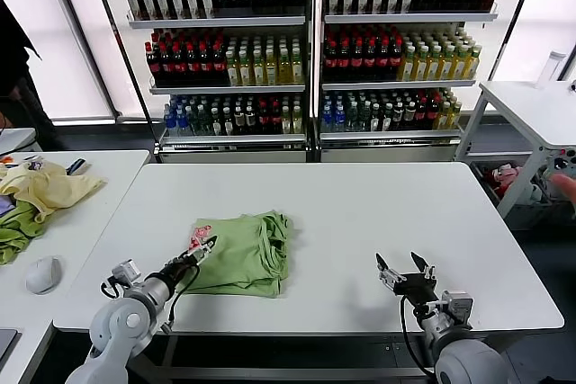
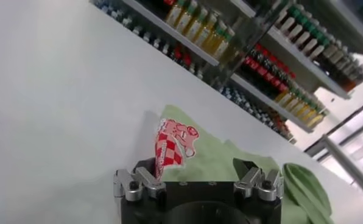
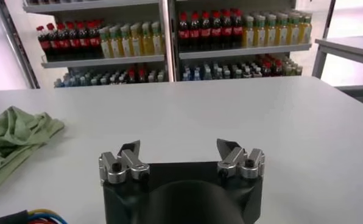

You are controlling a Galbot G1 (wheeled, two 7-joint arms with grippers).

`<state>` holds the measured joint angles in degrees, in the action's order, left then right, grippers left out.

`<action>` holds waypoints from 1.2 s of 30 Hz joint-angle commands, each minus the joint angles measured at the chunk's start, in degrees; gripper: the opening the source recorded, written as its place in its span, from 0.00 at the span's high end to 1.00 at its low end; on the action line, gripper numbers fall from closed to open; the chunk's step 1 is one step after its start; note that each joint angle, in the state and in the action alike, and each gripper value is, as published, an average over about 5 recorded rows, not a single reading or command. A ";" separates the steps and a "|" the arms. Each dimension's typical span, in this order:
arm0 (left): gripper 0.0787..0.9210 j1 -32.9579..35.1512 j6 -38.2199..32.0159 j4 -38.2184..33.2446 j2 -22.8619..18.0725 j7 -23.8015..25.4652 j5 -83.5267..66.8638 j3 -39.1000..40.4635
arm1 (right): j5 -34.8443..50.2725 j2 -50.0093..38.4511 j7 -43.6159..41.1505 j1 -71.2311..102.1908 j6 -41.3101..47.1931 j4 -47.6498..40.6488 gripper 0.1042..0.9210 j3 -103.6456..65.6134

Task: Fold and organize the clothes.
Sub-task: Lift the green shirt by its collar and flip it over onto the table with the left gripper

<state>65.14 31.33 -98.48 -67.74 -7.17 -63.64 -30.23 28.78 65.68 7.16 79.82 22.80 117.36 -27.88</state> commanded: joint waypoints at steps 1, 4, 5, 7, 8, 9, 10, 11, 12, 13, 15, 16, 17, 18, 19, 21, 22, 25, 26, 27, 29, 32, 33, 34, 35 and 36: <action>0.13 -0.90 1.84 3.45 -2.82 -0.26 -12.13 -3.85 | -0.02 0.17 0.01 0.71 -0.09 0.49 0.12 -0.22; 0.16 -1.24 1.50 4.30 -3.72 -0.46 -12.95 -4.40 | -0.03 0.24 0.03 1.00 -0.13 0.80 0.12 -0.26; 0.18 -1.26 1.28 4.46 -4.03 -0.54 -13.14 -4.52 | -0.03 0.25 0.05 1.05 -0.13 0.89 0.12 -0.28; 0.22 -1.17 0.85 4.57 -4.57 -0.65 -13.40 -4.73 | -0.02 0.25 0.09 1.13 -0.15 1.07 0.12 -0.31; 0.25 -1.05 0.64 4.53 -4.83 -0.69 -13.56 -4.86 | -0.01 0.24 0.11 1.18 -0.17 1.15 0.12 -0.34; 0.27 -0.91 0.46 4.44 -5.06 -0.71 -13.75 -5.01 | 0.00 0.24 0.12 1.23 -0.18 1.23 0.12 -0.39; 0.30 -0.77 0.35 4.31 -5.25 -0.71 -13.98 -5.18 | 0.00 0.24 0.13 1.29 -0.19 1.32 0.12 -0.43; 0.34 -0.59 0.24 4.11 -5.43 -0.70 -14.27 -5.37 | 0.01 0.22 0.13 1.38 -0.20 1.41 0.12 -0.50; 0.37 -0.43 0.17 3.88 -5.60 -0.70 -14.58 -5.59 | 0.02 0.21 0.13 1.47 -0.21 1.49 0.12 -0.57; 0.40 -0.29 0.12 3.64 -5.74 -0.69 -14.90 -5.79 | 0.04 0.20 0.13 1.57 -0.23 1.57 0.12 -0.64; 0.48 -0.02 0.02 3.15 -6.04 -0.67 -15.47 -6.17 | 0.06 0.18 0.13 1.76 -0.28 1.71 0.12 -0.78; 0.51 0.06 -0.03 2.97 -6.19 -0.65 -15.68 -6.31 | 0.06 0.18 0.13 1.82 -0.31 1.77 0.12 -0.83; 0.55 0.12 -0.08 2.82 -6.31 -0.64 -15.86 -6.41 | 0.06 0.18 0.13 1.88 -0.33 1.82 0.12 -0.87; 0.58 0.14 -0.16 2.68 -6.42 -0.63 -15.97 -6.51 | 0.06 0.19 0.14 1.92 -0.35 1.86 0.12 -0.90; 0.61 0.13 -0.26 2.57 -6.50 -0.63 -16.12 -6.62 | 0.06 0.20 0.14 1.96 -0.36 1.92 0.12 -0.92; 0.68 0.07 -0.50 2.35 -6.61 -0.66 -16.42 -6.95 | 0.06 0.22 0.16 2.04 -0.38 2.04 0.12 -0.92; 0.71 0.02 -0.64 2.25 -6.63 -0.67 -16.62 -7.19 | 0.06 0.22 0.17 2.08 -0.38 2.10 0.12 -0.92; 0.82 -0.10 -0.85 1.99 -6.51 -0.73 -17.40 -8.18 | 0.09 0.21 0.18 2.16 -0.39 2.23 0.12 -0.94; 0.86 -0.13 -0.86 1.88 -6.39 -0.75 -17.70 -8.62 | 0.10 0.19 0.19 2.18 -0.40 2.24 0.12 -0.97; 0.89 -0.16 -0.86 1.76 -6.23 -0.77 -17.99 -9.10 | 0.12 0.18 0.19 2.18 -0.42 2.24 0.12 -1.00; 0.95 -0.17 -0.84 1.38 -5.76 -0.87 -18.54 -10.13 | 0.16 0.15 0.21 2.16 -0.46 2.22 0.12 -1.05; 0.98 -0.07 -0.75 0.39 -4.50 -1.15 -18.88 -12.08 | 0.22 0.20 0.24 2.04 -0.50 2.21 0.12 -1.06; 0.98 -0.01 -0.72 -0.11 -3.79 -1.25 -18.76 -12.97 | 0.24 0.23 0.25 2.00 -0.51 2.22 0.12 -1.06; 0.98 0.06 -0.62 -0.70 -2.91 -1.34 -18.47 -14.04 | 0.28 0.27 0.25 1.95 -0.52 2.24 0.12 -1.06; 0.98 0.11 -0.47 -1.31 -1.77 -1.43 -17.94 -15.17 | 0.31 0.29 0.25 1.91 -0.54 2.25 0.12 -1.06; 0.98 0.16 -0.23 -1.92 -0.40 -1.48 -17.11 -16.44 | 0.36 0.29 0.24 1.86 -0.58 2.25 0.12 -1.06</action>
<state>65.18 30.75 -97.66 -72.63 -8.54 -81.02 -40.01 29.04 65.93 7.39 81.74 22.28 119.59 -28.92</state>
